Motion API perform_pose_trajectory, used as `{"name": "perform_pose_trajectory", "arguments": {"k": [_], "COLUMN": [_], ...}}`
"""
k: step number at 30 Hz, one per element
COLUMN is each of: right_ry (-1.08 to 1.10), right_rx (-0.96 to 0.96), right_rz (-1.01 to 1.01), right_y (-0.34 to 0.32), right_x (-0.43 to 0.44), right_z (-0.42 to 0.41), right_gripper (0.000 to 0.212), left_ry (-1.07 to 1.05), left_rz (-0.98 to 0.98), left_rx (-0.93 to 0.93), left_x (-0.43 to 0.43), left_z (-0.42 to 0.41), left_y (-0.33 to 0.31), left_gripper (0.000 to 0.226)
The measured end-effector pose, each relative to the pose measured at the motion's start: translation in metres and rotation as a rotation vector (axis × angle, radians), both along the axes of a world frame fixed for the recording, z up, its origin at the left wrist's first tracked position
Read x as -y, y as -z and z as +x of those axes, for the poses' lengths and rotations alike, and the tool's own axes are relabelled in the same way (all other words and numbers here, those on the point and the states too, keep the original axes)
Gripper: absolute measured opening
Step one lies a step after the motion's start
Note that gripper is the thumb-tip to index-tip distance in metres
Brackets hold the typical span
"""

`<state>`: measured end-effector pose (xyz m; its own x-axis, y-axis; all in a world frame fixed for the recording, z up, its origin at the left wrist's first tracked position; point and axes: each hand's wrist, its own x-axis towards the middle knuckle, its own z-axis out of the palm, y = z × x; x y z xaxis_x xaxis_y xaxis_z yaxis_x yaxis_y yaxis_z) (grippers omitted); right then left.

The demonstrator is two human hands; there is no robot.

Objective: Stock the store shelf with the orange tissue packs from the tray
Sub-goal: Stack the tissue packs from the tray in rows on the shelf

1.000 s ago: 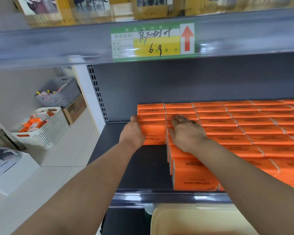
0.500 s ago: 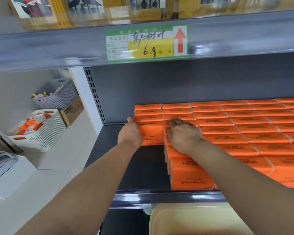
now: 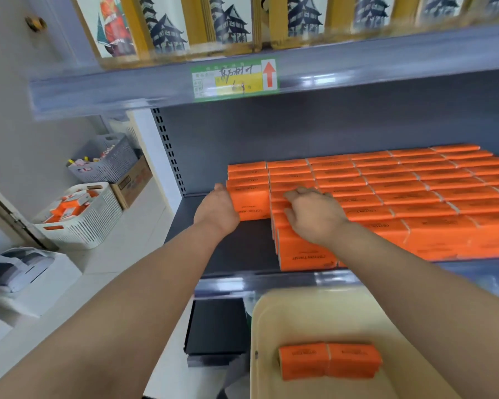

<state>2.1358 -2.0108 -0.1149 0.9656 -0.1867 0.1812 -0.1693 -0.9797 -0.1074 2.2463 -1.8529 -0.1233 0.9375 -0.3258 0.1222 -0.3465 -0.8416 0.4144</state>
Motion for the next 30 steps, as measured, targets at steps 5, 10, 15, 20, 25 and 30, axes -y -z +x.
{"name": "perform_pose_trajectory", "arguments": {"k": [5, 10, 15, 20, 25, 30], "right_ry": [-0.056, -0.047, 0.022, 0.004, -0.041, 0.015], "right_rx": [0.174, 0.182, -0.030, -0.360, -0.676, -0.829], "right_rz": [-0.003, 0.002, 0.026, 0.122, 0.227, 0.360], "right_y": [0.016, 0.055, 0.105, 0.163, 0.215, 0.231], "right_x": [-0.001, 0.003, 0.012, 0.013, 0.016, 0.020], "right_z": [-0.059, -0.118, -0.168, -0.213, -0.250, -0.256], "right_gripper": [0.030, 0.028, 0.035, 0.032, 0.036, 0.050], "left_ry": [0.139, 0.283, 0.364, 0.499, 0.648, 0.677], "left_rz": [-0.039, -0.123, 0.019, 0.286, 0.589, 0.742], "left_rx": [0.057, 0.049, -0.061, -0.363, -0.673, -0.760], "left_x": [-0.004, 0.008, 0.027, 0.032, 0.015, 0.004], "left_z": [-0.062, -0.127, -0.166, -0.215, -0.264, -0.283], "left_y": [0.002, 0.028, 0.079, 0.147, 0.210, 0.235], "left_gripper": [0.042, 0.029, 0.026, 0.030, 0.047, 0.054]}}
